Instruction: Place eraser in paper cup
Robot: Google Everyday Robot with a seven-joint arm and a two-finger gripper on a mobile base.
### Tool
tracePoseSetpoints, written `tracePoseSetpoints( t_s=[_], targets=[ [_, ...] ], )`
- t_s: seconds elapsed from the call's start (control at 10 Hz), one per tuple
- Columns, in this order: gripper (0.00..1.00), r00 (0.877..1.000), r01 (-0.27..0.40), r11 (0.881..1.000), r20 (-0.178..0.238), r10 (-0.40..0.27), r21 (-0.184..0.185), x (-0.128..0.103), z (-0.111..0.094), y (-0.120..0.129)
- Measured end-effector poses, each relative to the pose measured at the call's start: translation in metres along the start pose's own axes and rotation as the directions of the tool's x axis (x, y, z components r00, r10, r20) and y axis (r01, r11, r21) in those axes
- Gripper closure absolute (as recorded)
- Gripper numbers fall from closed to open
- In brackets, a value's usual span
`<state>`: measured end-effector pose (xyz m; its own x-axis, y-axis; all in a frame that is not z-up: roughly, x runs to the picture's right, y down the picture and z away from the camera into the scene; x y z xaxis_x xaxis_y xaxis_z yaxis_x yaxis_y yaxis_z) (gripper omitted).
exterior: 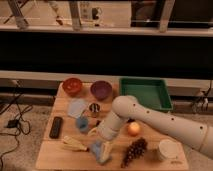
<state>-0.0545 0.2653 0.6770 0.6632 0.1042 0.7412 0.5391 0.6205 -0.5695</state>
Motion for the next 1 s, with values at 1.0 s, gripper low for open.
tracePoseSetpoints(
  t_s=[1.0],
  targets=[
    [0.2, 0.982, 0.186, 0.98, 0.032, -0.184, -0.07, -0.097, 0.07, -0.101]
  ],
)
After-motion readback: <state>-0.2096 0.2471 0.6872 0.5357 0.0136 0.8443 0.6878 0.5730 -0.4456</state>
